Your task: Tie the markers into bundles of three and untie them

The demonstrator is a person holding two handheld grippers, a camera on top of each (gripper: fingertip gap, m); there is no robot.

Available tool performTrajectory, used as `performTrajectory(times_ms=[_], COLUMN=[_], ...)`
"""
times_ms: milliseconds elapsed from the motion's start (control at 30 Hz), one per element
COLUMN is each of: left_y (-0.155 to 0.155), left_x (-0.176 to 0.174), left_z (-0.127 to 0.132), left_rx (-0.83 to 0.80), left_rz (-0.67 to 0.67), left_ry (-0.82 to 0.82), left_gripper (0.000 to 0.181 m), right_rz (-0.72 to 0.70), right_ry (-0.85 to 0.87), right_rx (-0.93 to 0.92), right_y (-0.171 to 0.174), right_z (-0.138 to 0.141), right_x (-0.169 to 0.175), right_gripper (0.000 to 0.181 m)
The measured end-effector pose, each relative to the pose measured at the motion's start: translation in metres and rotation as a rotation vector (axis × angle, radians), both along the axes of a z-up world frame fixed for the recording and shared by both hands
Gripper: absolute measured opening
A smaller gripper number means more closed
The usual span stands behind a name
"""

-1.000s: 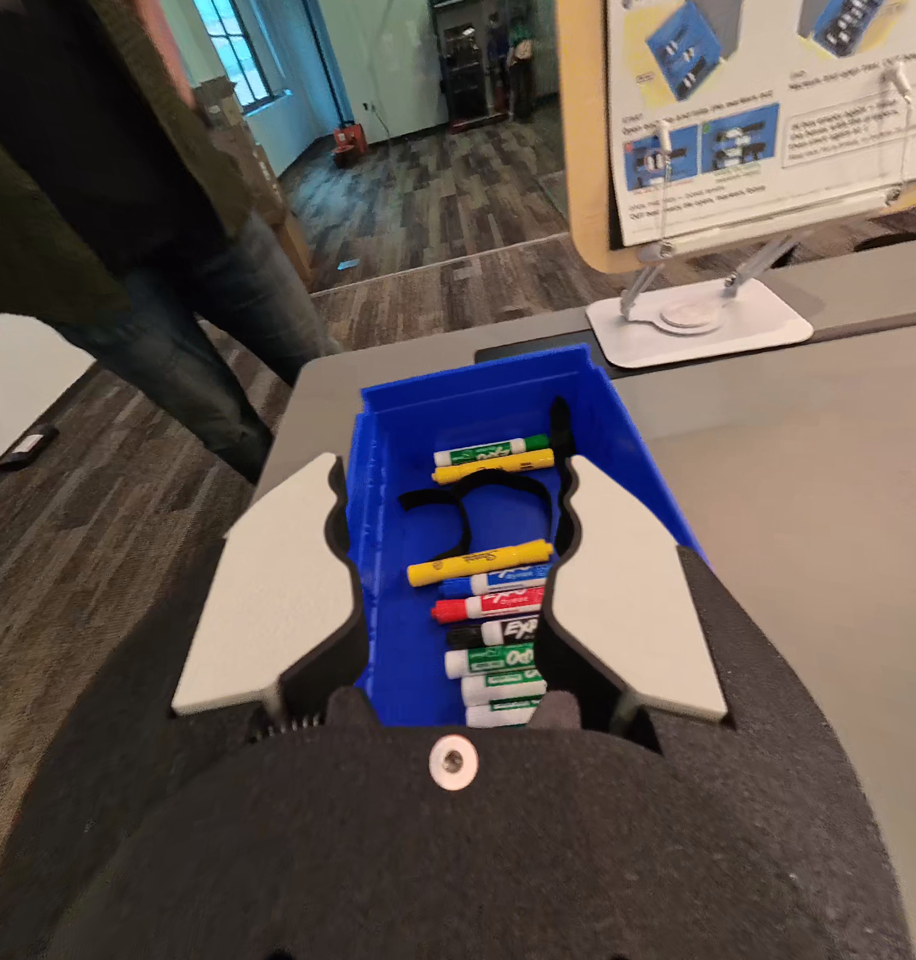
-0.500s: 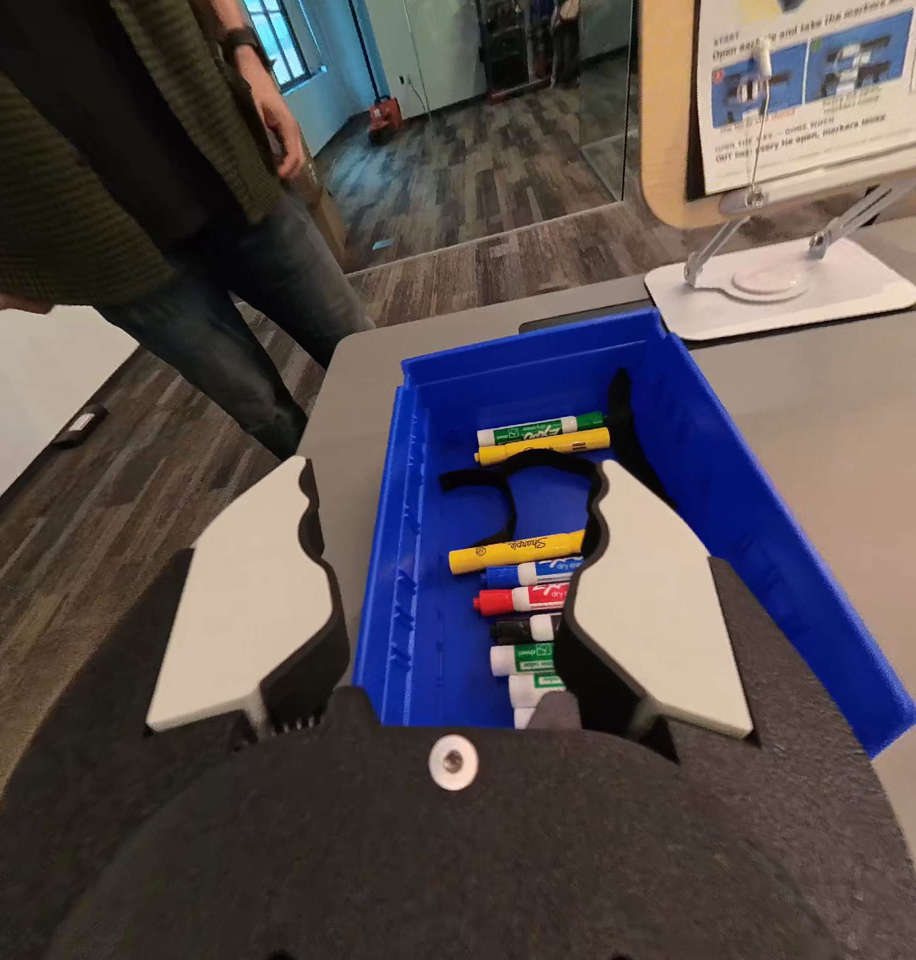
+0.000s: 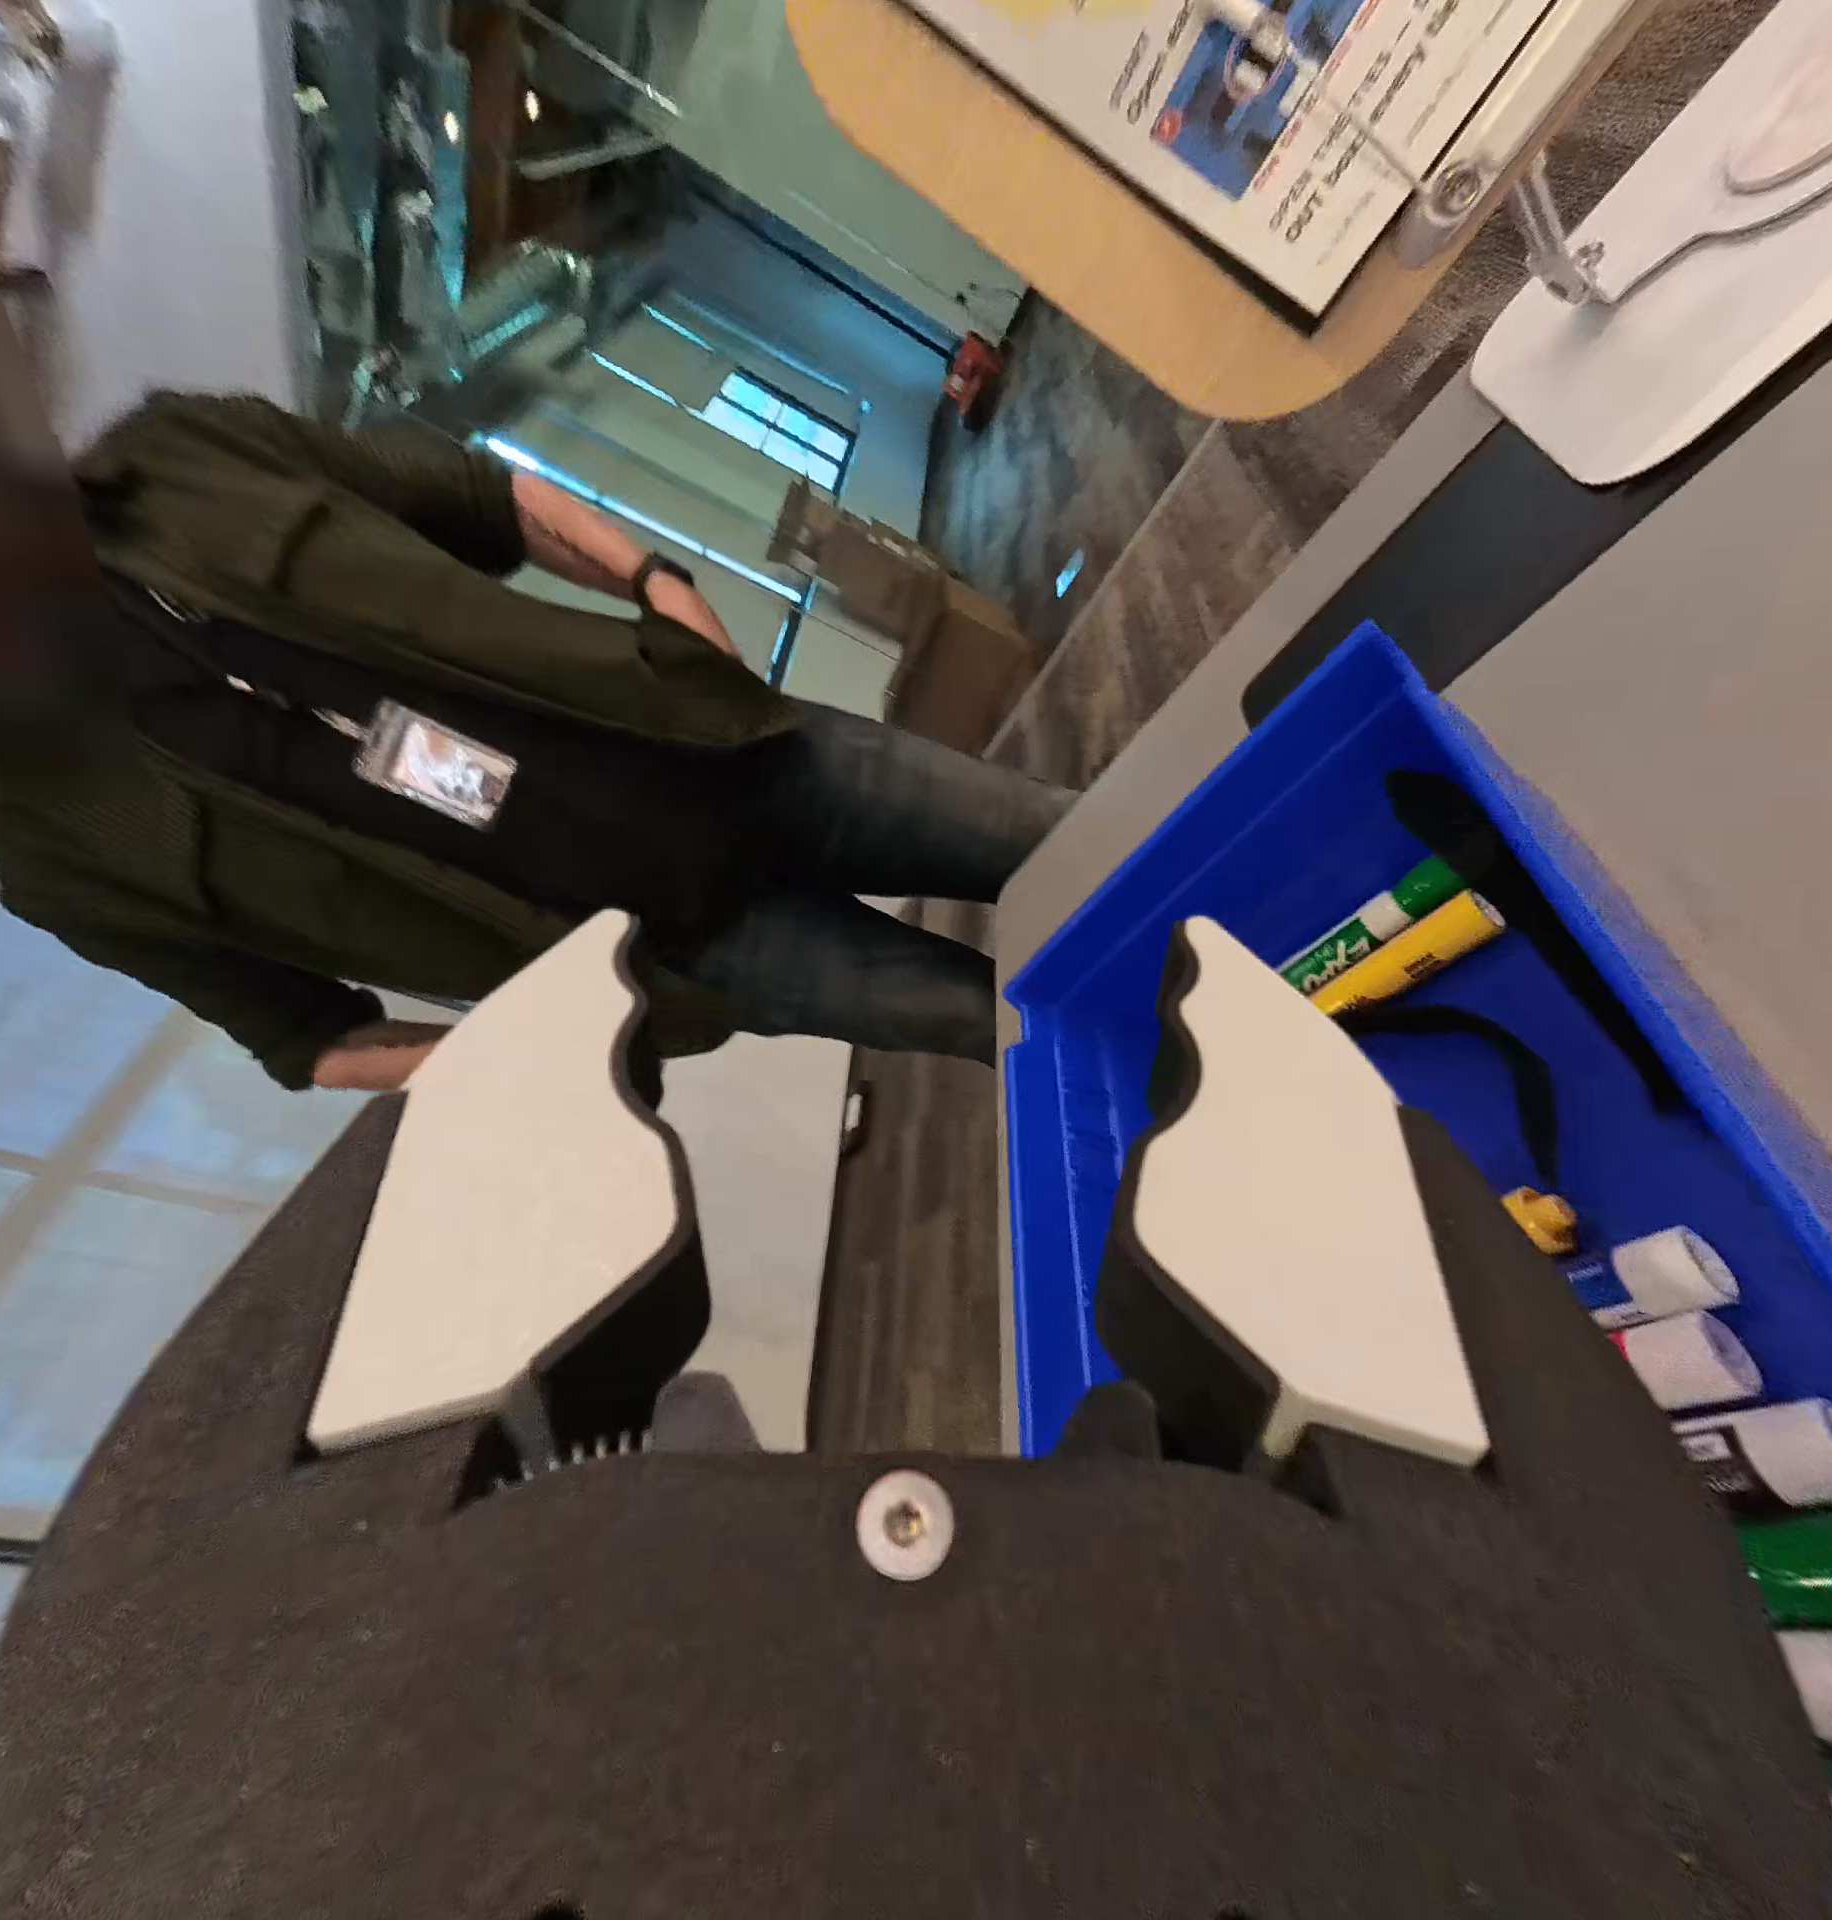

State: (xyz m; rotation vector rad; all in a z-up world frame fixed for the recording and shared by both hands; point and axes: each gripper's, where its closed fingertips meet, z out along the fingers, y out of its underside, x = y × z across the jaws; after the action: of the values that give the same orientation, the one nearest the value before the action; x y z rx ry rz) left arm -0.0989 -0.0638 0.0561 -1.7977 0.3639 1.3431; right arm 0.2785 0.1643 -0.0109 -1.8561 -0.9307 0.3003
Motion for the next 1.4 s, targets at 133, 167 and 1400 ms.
performTrajectory(times_ms=[133, 167, 1400], left_y=[0.007, 0.007, -0.039], left_x=[0.010, 0.011, -0.020], left_z=[-0.001, -0.002, 0.062], left_rx=[-0.007, -0.007, 0.371], left_rz=[-0.029, -0.030, -0.560], left_ry=[-0.011, -0.022, -1.069], left_gripper=[0.092, 0.092, 0.070], right_rz=[0.005, 0.005, 0.390], right_ry=[0.001, -0.006, 0.571], right_rx=[-0.033, -0.035, 0.235], right_y=[0.001, 0.001, -0.062], right_z=[-0.009, -0.010, 0.114], right_x=[-0.003, -0.003, -0.039], right_gripper=[0.094, 0.094, 0.074])
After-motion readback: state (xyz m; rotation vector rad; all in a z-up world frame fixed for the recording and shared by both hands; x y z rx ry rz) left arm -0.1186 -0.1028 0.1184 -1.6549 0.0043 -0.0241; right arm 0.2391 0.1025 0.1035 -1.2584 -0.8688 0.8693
